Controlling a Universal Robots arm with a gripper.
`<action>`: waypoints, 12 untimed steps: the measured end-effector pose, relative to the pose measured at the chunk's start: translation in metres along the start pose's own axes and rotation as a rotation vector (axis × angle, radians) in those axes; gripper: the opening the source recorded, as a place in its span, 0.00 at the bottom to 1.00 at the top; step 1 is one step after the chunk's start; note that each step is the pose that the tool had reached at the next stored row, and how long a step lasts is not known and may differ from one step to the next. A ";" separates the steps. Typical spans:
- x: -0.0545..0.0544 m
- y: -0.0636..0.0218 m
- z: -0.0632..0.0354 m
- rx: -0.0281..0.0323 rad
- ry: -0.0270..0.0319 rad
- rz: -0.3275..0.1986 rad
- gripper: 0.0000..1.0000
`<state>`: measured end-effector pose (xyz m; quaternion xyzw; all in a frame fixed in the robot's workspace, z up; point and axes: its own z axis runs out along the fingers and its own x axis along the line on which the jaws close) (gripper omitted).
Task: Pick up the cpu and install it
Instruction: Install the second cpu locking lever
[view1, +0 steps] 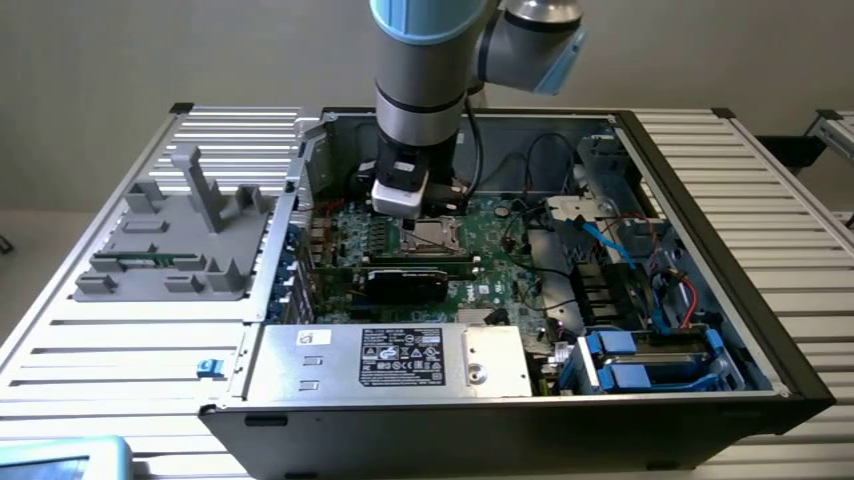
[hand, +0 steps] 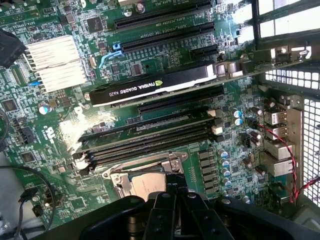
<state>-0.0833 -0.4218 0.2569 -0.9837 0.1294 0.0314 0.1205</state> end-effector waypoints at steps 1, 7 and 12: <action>0.000 0.0001 0.0000 0.0006 -0.0003 0.000 0.11; 0.000 0.0004 0.0000 0.0006 -0.0175 -0.014 0.11; 0.000 0.0004 0.0001 -0.0065 -0.0455 -0.055 0.11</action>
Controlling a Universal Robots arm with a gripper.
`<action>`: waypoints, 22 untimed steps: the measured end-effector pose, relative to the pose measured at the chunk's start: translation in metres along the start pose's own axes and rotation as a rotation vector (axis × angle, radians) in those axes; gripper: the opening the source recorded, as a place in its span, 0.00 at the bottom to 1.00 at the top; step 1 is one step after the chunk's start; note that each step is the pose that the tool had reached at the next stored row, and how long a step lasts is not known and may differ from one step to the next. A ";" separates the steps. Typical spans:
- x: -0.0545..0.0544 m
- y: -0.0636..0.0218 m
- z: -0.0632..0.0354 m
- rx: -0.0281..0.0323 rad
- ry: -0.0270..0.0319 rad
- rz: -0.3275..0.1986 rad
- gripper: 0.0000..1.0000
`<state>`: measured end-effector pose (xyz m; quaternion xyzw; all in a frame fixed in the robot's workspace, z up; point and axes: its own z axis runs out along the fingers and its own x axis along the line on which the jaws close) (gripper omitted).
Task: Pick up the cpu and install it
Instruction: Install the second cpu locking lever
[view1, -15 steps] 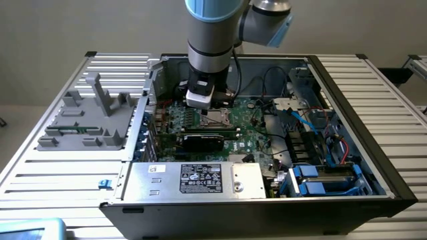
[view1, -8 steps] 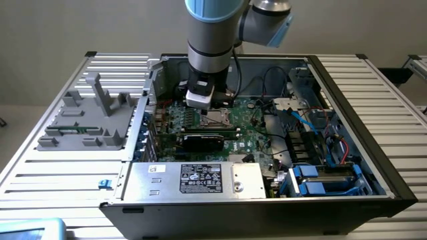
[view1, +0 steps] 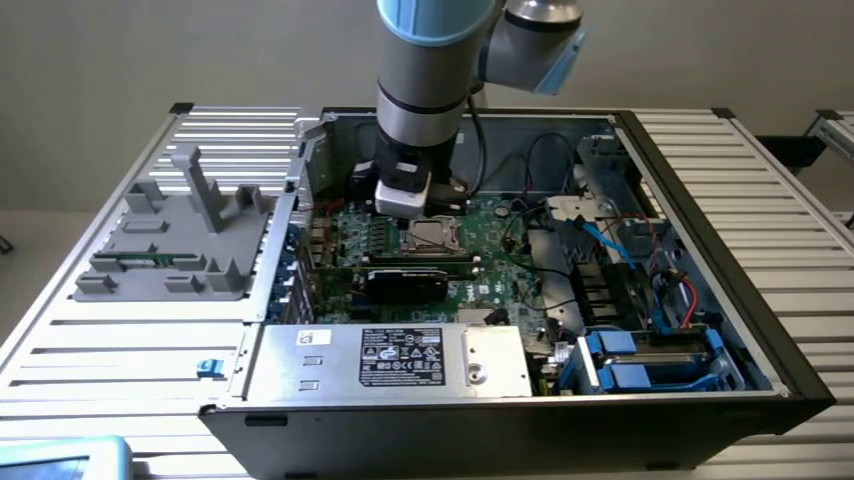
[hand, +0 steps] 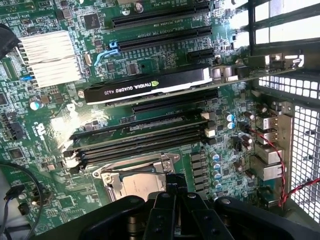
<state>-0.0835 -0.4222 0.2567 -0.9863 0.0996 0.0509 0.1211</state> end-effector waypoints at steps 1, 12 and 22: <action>0.000 0.0000 0.0000 -0.0016 -0.0051 -0.009 0.11; 0.004 0.0020 0.0083 0.0175 -0.0270 -0.038 0.11; 0.006 0.0045 0.0192 0.0312 -0.0508 -0.035 0.11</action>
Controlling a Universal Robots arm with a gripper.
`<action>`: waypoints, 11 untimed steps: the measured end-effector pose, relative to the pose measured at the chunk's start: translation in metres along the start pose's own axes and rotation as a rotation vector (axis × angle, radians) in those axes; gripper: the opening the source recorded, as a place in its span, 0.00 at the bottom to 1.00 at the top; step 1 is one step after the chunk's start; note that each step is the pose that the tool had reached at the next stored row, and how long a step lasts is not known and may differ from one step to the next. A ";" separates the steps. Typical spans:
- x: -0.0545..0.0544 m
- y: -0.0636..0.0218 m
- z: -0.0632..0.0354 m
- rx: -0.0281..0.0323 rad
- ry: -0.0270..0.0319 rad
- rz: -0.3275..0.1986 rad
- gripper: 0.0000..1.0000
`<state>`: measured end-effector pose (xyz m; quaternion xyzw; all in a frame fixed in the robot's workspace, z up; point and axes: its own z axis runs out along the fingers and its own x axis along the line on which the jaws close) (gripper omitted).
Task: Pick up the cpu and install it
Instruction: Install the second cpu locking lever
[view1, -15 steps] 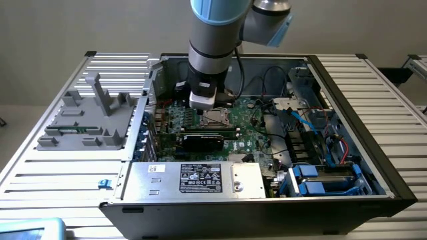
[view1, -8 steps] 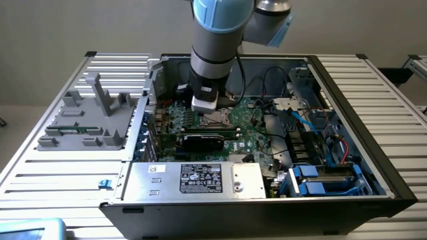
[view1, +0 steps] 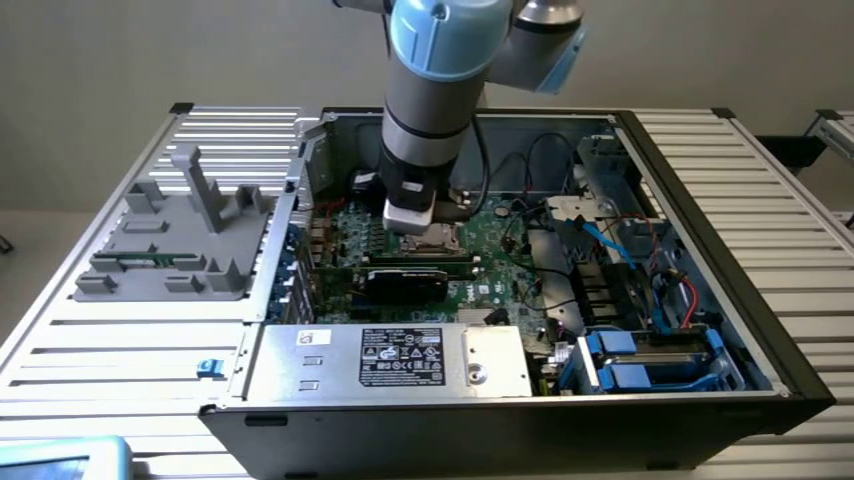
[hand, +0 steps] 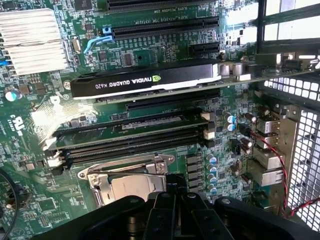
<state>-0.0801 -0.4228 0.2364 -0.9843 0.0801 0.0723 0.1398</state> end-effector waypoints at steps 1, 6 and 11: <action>0.000 0.0004 0.0014 -0.0003 -0.0027 0.001 0.11; 0.002 0.0033 0.0066 -0.0030 -0.0215 0.006 0.11; 0.003 0.0068 0.0099 -0.0041 -0.0289 0.009 0.11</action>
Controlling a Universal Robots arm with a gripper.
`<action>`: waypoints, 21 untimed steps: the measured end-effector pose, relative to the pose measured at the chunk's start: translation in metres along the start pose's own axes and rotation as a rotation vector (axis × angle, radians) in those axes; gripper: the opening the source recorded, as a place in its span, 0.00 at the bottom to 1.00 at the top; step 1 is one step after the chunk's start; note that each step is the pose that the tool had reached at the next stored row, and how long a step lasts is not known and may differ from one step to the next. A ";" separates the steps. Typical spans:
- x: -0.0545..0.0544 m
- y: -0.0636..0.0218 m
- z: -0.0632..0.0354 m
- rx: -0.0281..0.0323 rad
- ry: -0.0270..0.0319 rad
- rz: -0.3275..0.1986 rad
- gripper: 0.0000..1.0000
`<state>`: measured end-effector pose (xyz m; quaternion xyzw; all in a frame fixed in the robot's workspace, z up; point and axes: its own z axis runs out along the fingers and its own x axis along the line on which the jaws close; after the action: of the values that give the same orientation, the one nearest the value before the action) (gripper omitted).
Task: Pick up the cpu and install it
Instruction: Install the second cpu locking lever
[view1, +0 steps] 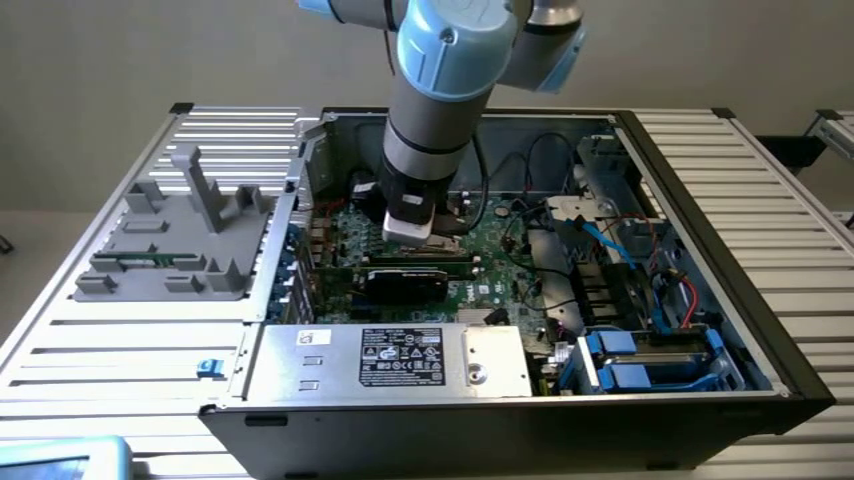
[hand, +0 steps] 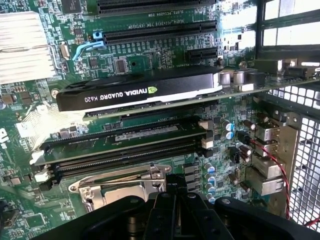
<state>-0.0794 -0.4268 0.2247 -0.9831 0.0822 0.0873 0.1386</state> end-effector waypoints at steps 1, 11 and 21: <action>0.000 0.0003 0.0012 0.0001 0.0000 0.000 0.11; 0.001 0.0028 0.0097 0.0028 -0.0018 0.000 0.11; -0.001 0.0037 0.0119 0.0032 -0.0027 -0.001 0.11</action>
<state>-0.0826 -0.4268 0.2126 -0.9828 0.0818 0.0884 0.1403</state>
